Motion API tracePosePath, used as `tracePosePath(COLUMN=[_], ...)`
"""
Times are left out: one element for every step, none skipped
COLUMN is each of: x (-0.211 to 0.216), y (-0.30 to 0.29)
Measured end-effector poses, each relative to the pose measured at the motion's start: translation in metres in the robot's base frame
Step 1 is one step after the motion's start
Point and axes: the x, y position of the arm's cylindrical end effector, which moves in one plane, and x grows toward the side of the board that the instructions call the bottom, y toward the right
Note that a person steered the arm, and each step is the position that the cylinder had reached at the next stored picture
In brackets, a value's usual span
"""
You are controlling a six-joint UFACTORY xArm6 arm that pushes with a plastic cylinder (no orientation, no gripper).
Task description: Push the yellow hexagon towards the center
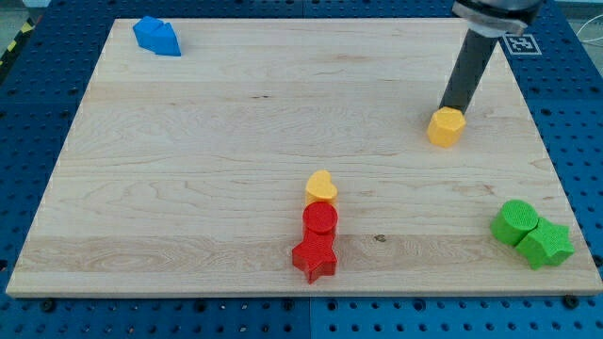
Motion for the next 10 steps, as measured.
tracePosePath(x=[0.015, 0.024, 0.008, -0.018, -0.022, 0.006, 0.035, 0.060, 0.065, 0.065], y=[-0.023, -0.041, -0.042, -0.033, -0.003, 0.012, 0.013, 0.013, 0.007, -0.014])
